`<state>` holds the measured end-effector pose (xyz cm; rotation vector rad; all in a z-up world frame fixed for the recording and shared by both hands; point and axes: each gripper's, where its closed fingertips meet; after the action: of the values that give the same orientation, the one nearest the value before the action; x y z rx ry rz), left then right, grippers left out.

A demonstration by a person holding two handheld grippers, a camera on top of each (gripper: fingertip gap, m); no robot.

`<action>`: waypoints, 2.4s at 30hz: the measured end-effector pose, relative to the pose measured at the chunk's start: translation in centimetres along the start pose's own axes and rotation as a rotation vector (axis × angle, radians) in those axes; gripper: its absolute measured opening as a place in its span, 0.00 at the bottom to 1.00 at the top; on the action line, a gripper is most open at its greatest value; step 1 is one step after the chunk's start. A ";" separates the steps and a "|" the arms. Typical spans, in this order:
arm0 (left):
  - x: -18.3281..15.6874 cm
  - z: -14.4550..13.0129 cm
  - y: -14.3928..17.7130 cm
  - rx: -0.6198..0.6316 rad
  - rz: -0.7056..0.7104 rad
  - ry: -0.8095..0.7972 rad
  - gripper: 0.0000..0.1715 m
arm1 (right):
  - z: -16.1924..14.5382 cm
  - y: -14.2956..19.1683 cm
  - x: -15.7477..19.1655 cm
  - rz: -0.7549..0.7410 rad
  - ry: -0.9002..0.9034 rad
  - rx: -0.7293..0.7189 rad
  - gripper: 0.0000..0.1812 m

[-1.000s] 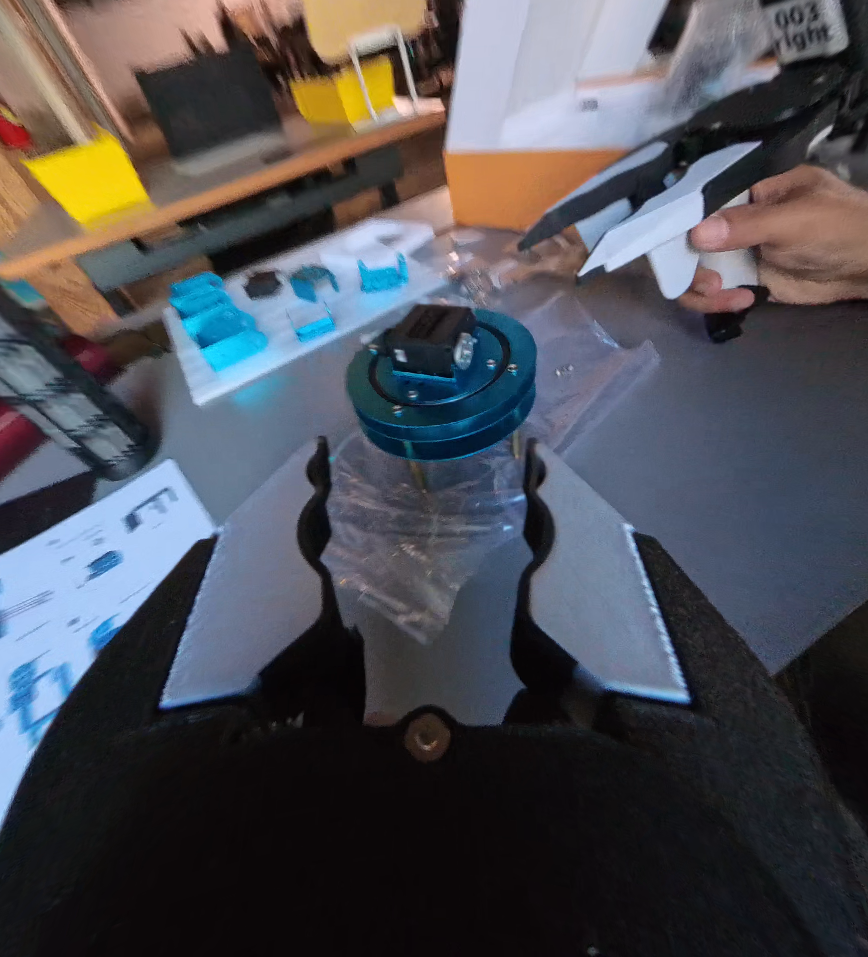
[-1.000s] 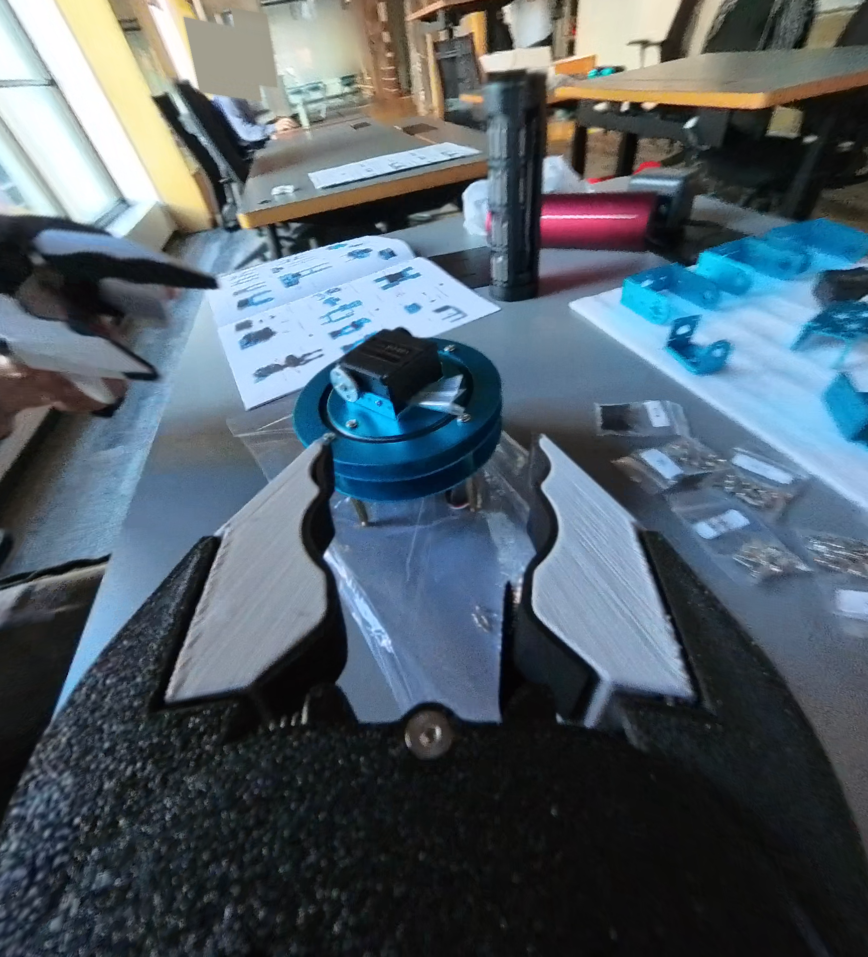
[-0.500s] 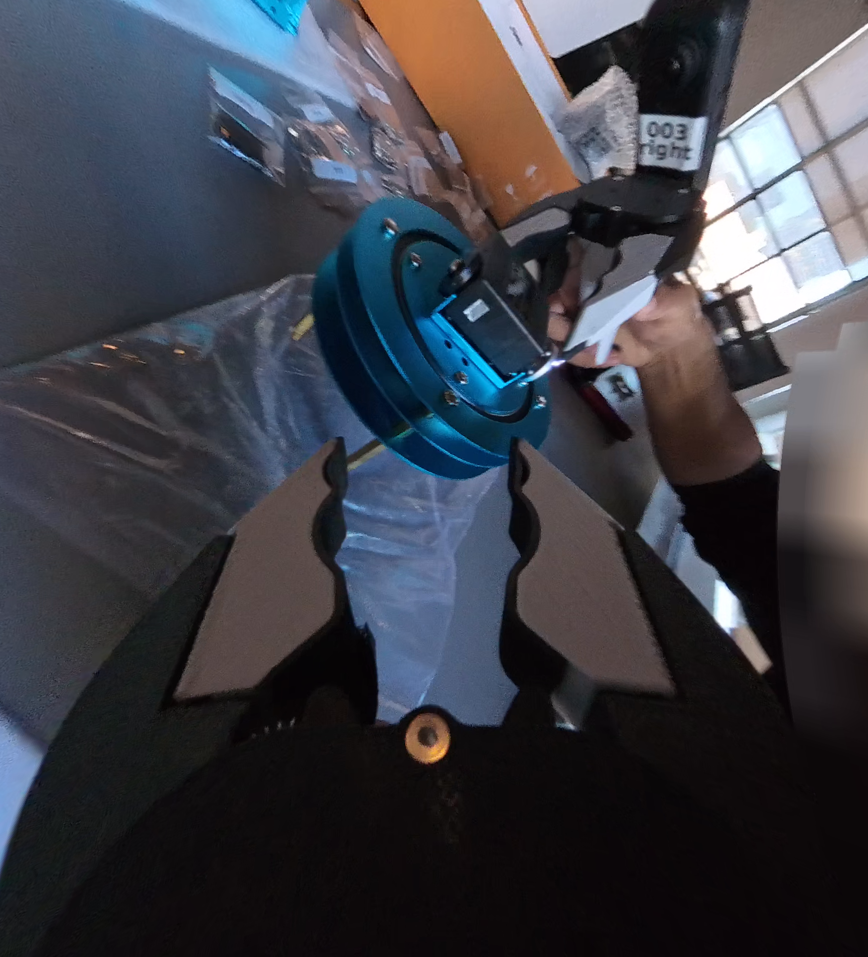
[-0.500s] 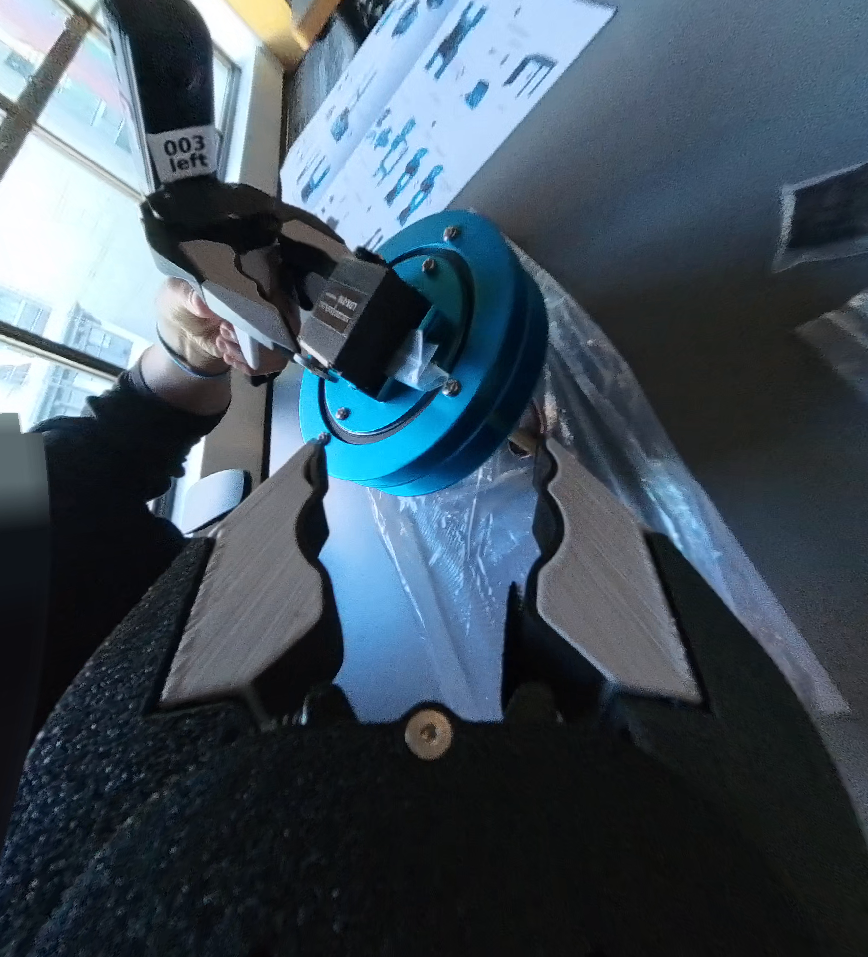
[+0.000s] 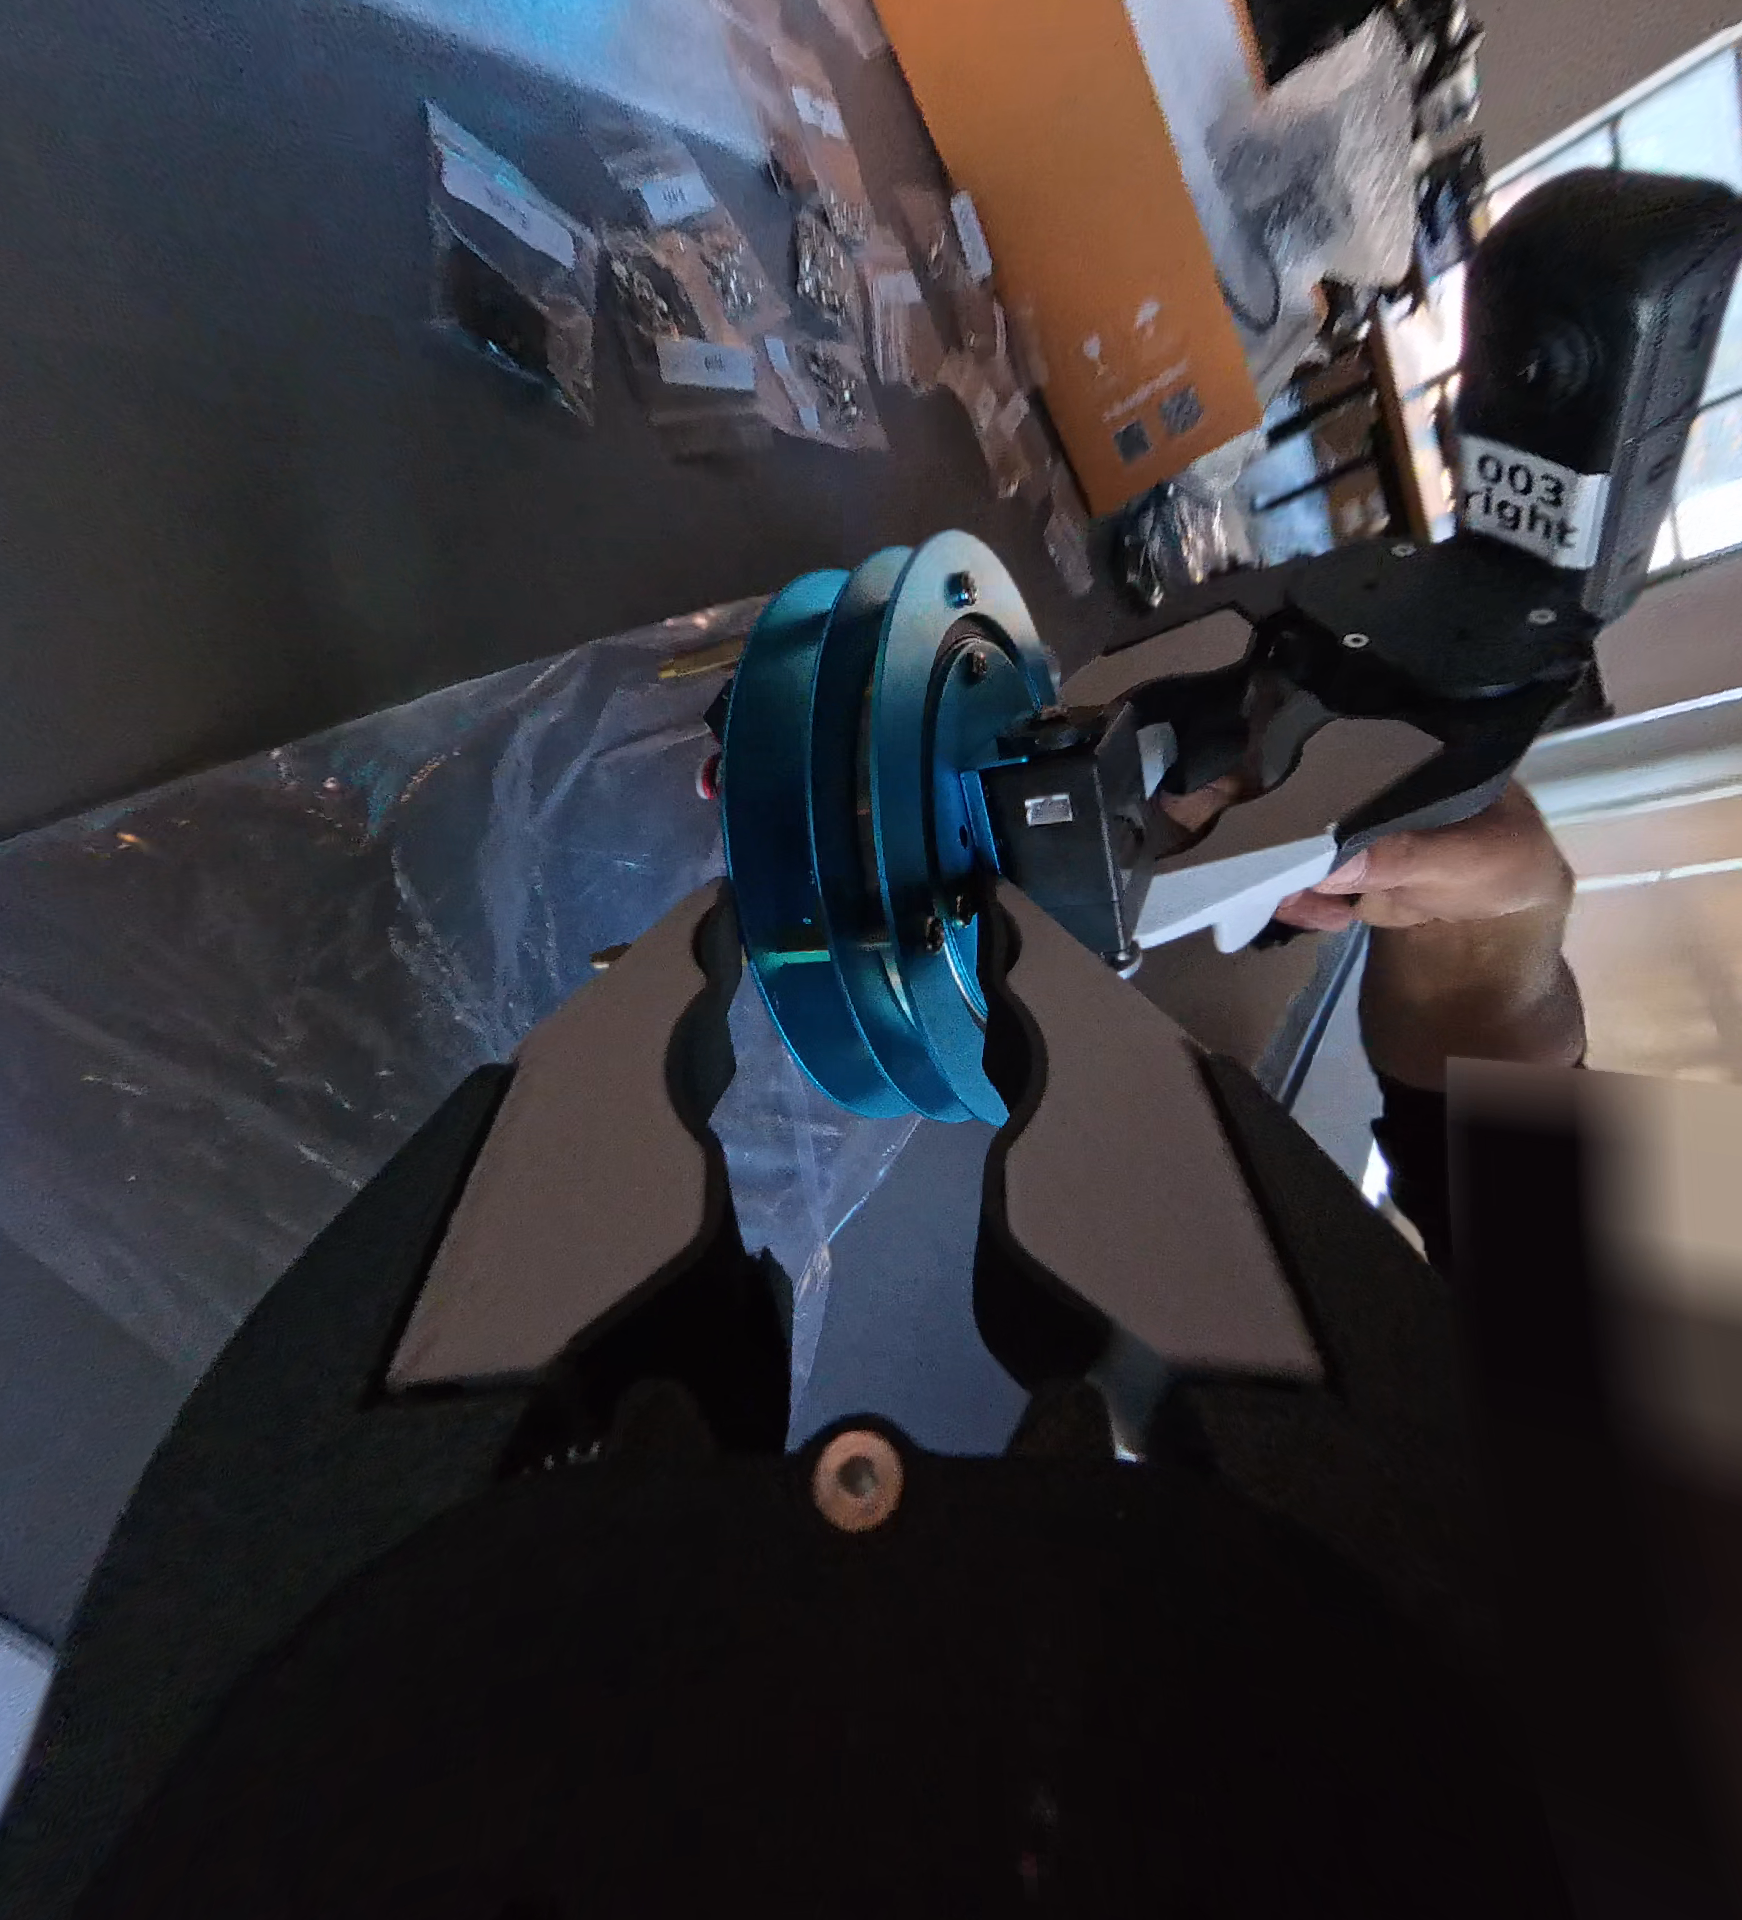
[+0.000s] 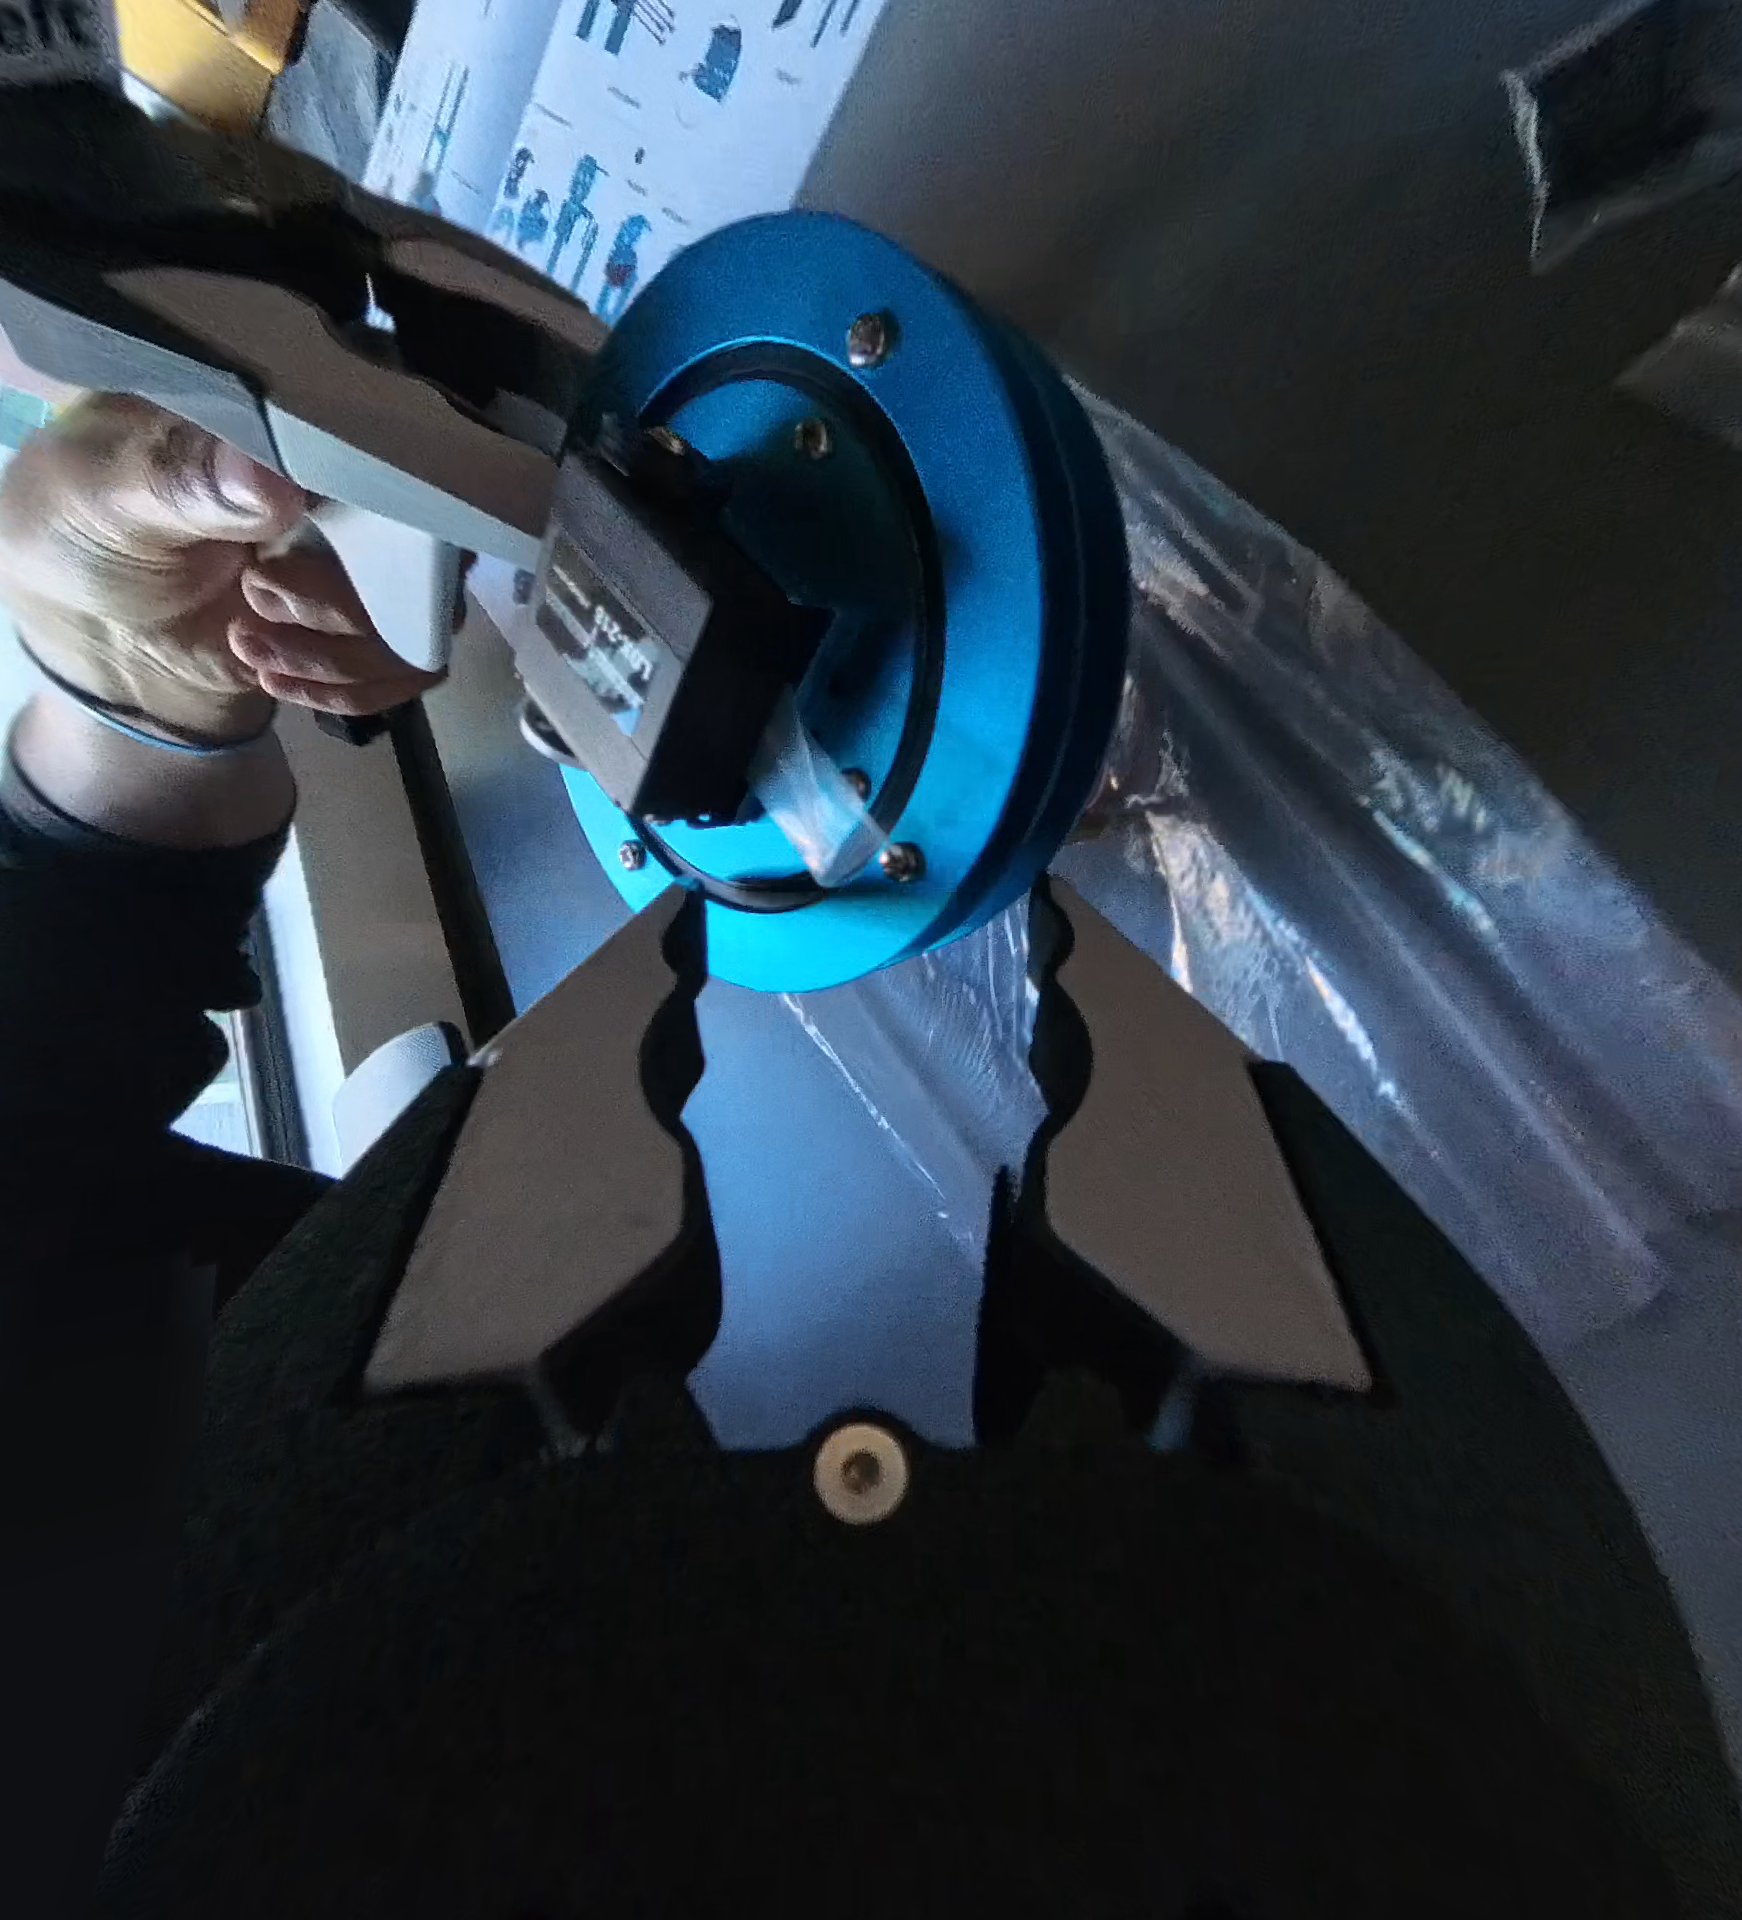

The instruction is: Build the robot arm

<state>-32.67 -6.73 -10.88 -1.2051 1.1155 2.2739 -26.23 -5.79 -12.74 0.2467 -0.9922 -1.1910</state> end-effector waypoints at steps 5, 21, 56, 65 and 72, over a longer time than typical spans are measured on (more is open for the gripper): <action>-0.8 -0.3 -0.9 0.109 0.023 -0.030 0.26 | -0.9 0.7 0.2 -0.034 -0.032 0.016 0.36; -0.9 0.3 -2.5 0.228 -0.041 -0.160 0.28 | -2.3 1.8 0.4 -0.050 -0.035 0.081 0.37; -2.5 -8.3 -1.7 -0.531 0.699 -0.849 0.29 | -3.7 7.0 -2.5 -0.365 0.551 -0.390 0.31; -2.3 -7.8 -2.1 -0.488 0.550 -0.768 0.28 | -3.7 6.7 -3.0 -0.379 0.550 -0.399 0.31; -1.6 -5.4 2.3 -0.689 0.661 -0.863 0.30 | -2.7 7.6 -1.1 -0.334 0.573 -0.463 0.37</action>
<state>-30.16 -12.27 -10.24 0.1654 0.4008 3.2943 -19.18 -2.70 -10.03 0.3652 -0.1657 -1.5021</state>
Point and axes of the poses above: each gripper's, where its closed fingertips meet, y back along the fingers, z out of its top, x = y × z across the jaws, and after that the axes turned 11 degrees about y, right-handed
